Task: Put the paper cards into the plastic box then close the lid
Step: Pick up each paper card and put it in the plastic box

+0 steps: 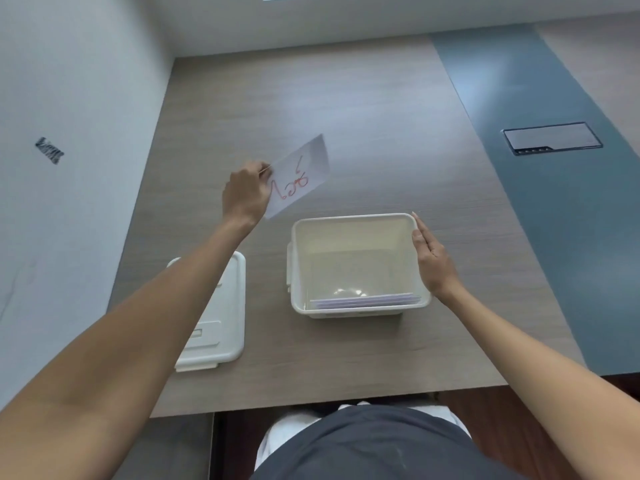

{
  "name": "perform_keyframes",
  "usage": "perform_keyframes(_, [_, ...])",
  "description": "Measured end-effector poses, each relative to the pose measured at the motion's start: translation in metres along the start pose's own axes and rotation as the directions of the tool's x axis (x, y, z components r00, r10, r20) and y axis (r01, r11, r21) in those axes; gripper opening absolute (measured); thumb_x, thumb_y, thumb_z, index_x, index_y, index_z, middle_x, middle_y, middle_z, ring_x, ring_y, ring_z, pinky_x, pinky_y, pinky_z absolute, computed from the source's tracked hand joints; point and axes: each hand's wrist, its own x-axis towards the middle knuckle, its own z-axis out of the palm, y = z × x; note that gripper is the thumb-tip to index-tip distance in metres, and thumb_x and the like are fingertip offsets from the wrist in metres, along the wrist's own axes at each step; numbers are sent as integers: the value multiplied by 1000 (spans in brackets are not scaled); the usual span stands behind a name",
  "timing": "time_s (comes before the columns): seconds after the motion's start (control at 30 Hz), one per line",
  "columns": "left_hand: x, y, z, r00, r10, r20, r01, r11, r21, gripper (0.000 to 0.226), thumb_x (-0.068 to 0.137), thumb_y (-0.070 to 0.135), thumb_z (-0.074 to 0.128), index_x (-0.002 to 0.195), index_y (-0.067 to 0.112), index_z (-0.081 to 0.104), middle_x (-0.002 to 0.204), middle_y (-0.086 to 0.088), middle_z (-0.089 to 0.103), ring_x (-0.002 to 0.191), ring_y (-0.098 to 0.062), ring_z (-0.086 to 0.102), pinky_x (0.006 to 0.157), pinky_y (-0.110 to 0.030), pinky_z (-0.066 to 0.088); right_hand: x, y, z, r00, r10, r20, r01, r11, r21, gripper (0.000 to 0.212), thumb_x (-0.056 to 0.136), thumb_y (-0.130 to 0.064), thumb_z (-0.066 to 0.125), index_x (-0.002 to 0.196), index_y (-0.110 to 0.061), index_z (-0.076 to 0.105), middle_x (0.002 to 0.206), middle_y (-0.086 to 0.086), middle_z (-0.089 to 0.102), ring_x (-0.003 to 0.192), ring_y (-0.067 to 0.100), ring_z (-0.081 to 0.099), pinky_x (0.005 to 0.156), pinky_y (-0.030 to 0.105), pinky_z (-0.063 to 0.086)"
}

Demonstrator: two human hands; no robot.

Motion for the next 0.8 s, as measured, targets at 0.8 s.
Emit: perform_keyframes(0.8, [-128, 34, 32, 664, 578, 475, -446, 816, -368, 22, 92, 17, 63, 109, 10, 76, 93, -4, 73, 81, -18, 67, 72, -23, 50, 14, 8, -10, 988, 79, 136, -96, 987, 128, 47, 103, -38, 32, 149, -38, 41, 155, -20, 39, 140, -1, 34, 119, 30, 25])
